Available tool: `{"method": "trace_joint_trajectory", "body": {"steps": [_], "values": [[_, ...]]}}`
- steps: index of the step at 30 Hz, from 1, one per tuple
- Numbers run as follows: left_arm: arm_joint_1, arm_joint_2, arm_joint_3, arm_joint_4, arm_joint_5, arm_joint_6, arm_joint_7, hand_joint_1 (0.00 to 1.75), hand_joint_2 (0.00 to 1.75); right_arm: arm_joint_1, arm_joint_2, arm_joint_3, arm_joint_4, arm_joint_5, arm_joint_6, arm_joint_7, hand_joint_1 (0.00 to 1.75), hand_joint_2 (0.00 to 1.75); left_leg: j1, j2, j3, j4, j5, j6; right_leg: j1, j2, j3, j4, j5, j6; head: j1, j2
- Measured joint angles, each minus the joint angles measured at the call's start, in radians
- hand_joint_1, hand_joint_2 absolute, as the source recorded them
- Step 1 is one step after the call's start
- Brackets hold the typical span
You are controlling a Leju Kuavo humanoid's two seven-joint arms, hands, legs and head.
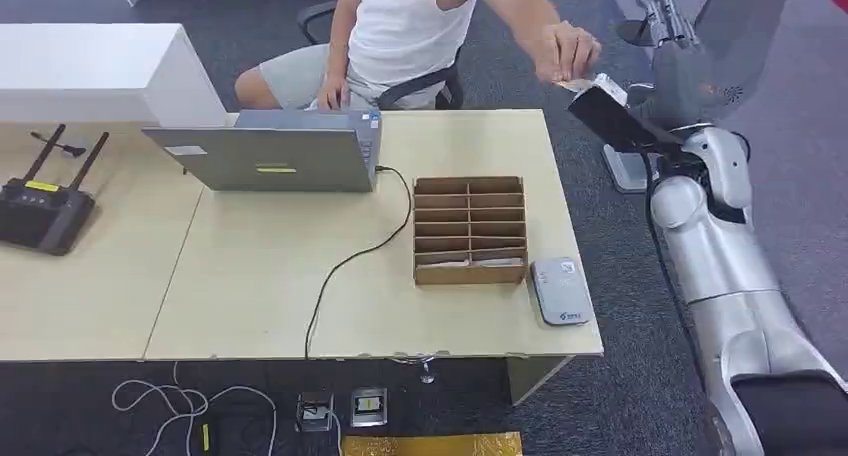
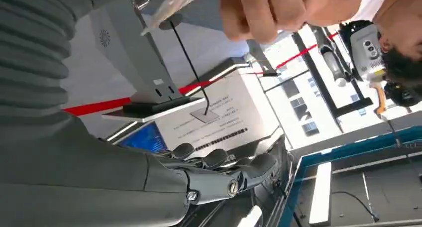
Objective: Pass the card to the sensor for recognition and then transmit it.
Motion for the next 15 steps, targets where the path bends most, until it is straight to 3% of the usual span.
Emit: {"method": "trace_joint_trajectory", "body": {"steps": [3, 4, 9, 10, 15], "values": [[0.0, 0.001, 0.0, 0.0, 0.0, 0.002, -0.004, 0.0, 0.0, -0.01, 0.012, 0.015, 0.018, -0.001, 0.0, -0.001, 0.07, 1.75, 0.0, 0.0, 0.0, 0.0, 0.0, 0.0, 0.0, 0.0, 0.0, 0.0, 0.0, 0.0, 0.0, 0.0], [0.0, 0.001, 0.0, 0.0, 0.0, 0.002, -0.006, 0.0, 0.0, -0.01, 0.013, 0.015, 0.02, -0.001, 0.0, -0.001, 1.03, 1.75, 0.0, 0.0, 0.0, 0.0, 0.0, 0.0, 0.0, 0.0, 0.0, 0.0, 0.0, 0.0, 0.001, 0.0], [0.001, 0.003, 0.0, 0.0, 0.0, 0.001, -0.01, 0.0, 0.0, -0.01, 0.019, 0.021, 0.033, -0.001, 0.001, -0.003, 1.03, 1.75, 0.0, 0.0, 0.0, 0.0, 0.0, 0.0, 0.0, 0.0, 0.0, 0.0, 0.0, 0.0, 0.0, 0.0], [0.001, 0.003, 0.0, 0.0, 0.0, 0.0, -0.01, 0.0, 0.0, -0.009, 0.019, 0.021, 0.034, -0.002, 0.002, -0.002, 1.75, 1.75, 0.0, 0.0, 0.0, 0.0, 0.0, 0.0, 0.0, 0.0, 0.0, 0.0, 0.0, 0.0, 0.0, 0.0], [0.001, 0.003, 0.0, 0.0, 0.0, 0.0, -0.01, 0.0, 0.0, -0.009, 0.021, 0.024, 0.042, -0.003, 0.003, -0.002, 1.75, 1.75, 0.0, 0.0, 0.0, 0.0, 0.0, 0.0, 0.0, 0.0, -0.001, 0.0, 0.0, 0.0, 0.001, 0.0]]}}
